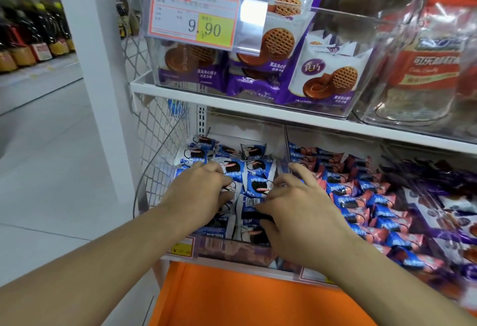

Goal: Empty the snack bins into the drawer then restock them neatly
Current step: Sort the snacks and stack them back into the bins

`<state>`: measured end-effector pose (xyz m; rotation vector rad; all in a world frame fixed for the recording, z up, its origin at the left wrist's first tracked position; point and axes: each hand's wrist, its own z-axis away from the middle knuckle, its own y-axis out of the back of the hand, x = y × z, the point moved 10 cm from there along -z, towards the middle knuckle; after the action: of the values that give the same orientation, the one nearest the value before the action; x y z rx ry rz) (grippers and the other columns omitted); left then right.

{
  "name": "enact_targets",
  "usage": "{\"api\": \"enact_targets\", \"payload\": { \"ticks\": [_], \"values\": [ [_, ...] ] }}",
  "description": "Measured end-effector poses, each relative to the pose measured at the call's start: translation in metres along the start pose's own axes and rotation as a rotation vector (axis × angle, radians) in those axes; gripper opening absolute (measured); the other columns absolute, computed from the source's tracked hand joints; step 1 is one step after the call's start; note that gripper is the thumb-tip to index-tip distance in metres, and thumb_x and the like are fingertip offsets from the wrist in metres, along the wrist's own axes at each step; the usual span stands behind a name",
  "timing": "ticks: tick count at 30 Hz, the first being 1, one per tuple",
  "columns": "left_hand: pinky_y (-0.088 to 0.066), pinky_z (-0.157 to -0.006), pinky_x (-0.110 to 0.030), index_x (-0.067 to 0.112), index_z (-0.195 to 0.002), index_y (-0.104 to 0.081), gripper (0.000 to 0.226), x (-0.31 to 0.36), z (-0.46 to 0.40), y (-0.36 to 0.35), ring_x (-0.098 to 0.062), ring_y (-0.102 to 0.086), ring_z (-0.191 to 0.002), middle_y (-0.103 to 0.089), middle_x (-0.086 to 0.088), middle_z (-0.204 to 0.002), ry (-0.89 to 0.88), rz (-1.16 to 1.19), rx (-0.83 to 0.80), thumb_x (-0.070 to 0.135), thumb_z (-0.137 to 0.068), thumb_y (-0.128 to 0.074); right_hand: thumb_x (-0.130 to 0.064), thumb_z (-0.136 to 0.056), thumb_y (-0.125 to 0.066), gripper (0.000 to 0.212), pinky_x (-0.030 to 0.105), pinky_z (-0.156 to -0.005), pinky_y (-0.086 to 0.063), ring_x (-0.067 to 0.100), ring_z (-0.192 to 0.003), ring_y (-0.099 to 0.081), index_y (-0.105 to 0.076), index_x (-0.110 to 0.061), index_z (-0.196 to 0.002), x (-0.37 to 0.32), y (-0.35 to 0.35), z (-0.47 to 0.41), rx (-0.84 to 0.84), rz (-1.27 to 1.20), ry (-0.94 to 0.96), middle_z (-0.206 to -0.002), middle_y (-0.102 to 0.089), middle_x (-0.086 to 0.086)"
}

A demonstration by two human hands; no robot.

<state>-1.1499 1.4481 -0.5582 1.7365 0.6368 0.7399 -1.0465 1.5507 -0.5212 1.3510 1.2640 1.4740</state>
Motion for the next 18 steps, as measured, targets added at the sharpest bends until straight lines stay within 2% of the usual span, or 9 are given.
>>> {"api": "enact_targets", "payload": {
  "ticks": [4, 6, 8, 9, 11, 14, 16, 18],
  "values": [
    [-0.048, -0.096, -0.039, 0.037, -0.135, -0.064, 0.041, -0.002, -0.003, -0.004, -0.020, -0.050, -0.115, -0.060, 0.009, -0.129, 0.004, -0.034, -0.023, 0.057, -0.102, -0.050, -0.043, -0.091, -0.059, 0.036, 0.051, -0.125, 0.002, 0.026, -0.124, -0.052, -0.074, -0.033, -0.122, 0.000, -0.005, 0.002, -0.040, 0.049, 0.006, -0.109, -0.075, -0.009],
    [-0.045, -0.105, -0.040, 0.036, -0.147, -0.055, 0.050, -0.002, 0.000, -0.005, -0.021, -0.048, -0.126, -0.055, 0.008, -0.142, 0.027, -0.007, -0.054, 0.058, -0.103, -0.047, -0.047, -0.097, -0.054, 0.041, 0.051, -0.125, 0.007, 0.026, -0.133, -0.046, -0.069, -0.032, -0.132, -0.001, -0.005, 0.004, -0.061, 0.032, 0.004, -0.120, -0.073, -0.009],
    [-0.037, -0.115, -0.039, 0.035, -0.156, -0.042, 0.057, 0.000, 0.006, 0.001, -0.022, -0.040, -0.141, -0.044, 0.008, -0.157, 0.043, 0.061, -0.071, 0.058, -0.104, -0.045, -0.050, -0.099, -0.051, 0.044, 0.049, -0.127, 0.005, 0.025, -0.137, -0.044, -0.065, -0.034, -0.137, -0.001, 0.003, 0.006, -0.021, -0.031, 0.009, -0.125, -0.071, -0.009],
    [-0.031, -0.118, -0.038, 0.036, -0.158, -0.038, 0.058, 0.001, 0.012, 0.007, -0.020, -0.034, -0.146, -0.038, 0.010, -0.161, 0.046, 0.108, -0.067, 0.057, -0.105, -0.044, -0.050, -0.098, -0.053, 0.043, 0.048, -0.127, 0.000, 0.025, -0.136, -0.045, -0.065, -0.034, -0.136, 0.000, 0.009, 0.008, 0.023, -0.059, 0.017, -0.126, -0.070, -0.009],
    [-0.024, -0.121, -0.032, 0.038, -0.159, -0.036, 0.057, 0.004, 0.030, 0.023, -0.013, -0.027, -0.150, -0.032, 0.014, -0.164, 0.035, 0.215, -0.039, 0.055, -0.105, -0.044, -0.043, -0.095, -0.058, 0.040, 0.045, -0.124, -0.021, 0.027, -0.131, -0.050, -0.068, -0.030, -0.132, -0.003, 0.027, 0.018, 0.145, -0.125, 0.064, -0.127, -0.067, -0.007],
    [-0.026, -0.115, -0.020, 0.039, -0.153, -0.046, 0.051, 0.013, 0.077, 0.056, -0.001, -0.032, -0.144, -0.041, 0.023, -0.155, -0.039, 0.288, 0.035, 0.052, -0.103, -0.044, -0.026, -0.095, -0.065, 0.033, 0.035, -0.100, -0.048, 0.020, -0.117, -0.059, -0.072, -0.021, -0.126, -0.021, 0.055, 0.050, 0.305, -0.426, 0.219, -0.125, -0.065, -0.002],
    [-0.035, -0.108, -0.020, 0.034, -0.143, -0.056, 0.046, 0.021, 0.114, 0.064, -0.003, -0.044, -0.134, -0.051, 0.021, -0.143, -0.135, 0.270, 0.039, 0.050, -0.102, -0.043, -0.021, -0.096, -0.066, 0.024, 0.033, -0.085, -0.052, 0.013, -0.101, -0.062, -0.073, -0.020, -0.120, -0.043, 0.046, 0.069, 0.236, -0.640, 0.301, -0.118, -0.065, -0.004],
    [-0.042, -0.107, -0.026, 0.033, -0.138, -0.058, 0.044, 0.020, 0.152, 0.044, -0.008, -0.051, -0.128, -0.053, 0.021, -0.136, -0.204, 0.252, -0.079, 0.051, -0.101, -0.043, -0.021, -0.097, -0.067, 0.025, 0.028, -0.079, -0.051, 0.007, -0.094, -0.061, -0.072, -0.022, -0.121, -0.074, 0.001, 0.085, 0.026, -0.726, 0.305, -0.113, -0.066, -0.008]
  ]
}}
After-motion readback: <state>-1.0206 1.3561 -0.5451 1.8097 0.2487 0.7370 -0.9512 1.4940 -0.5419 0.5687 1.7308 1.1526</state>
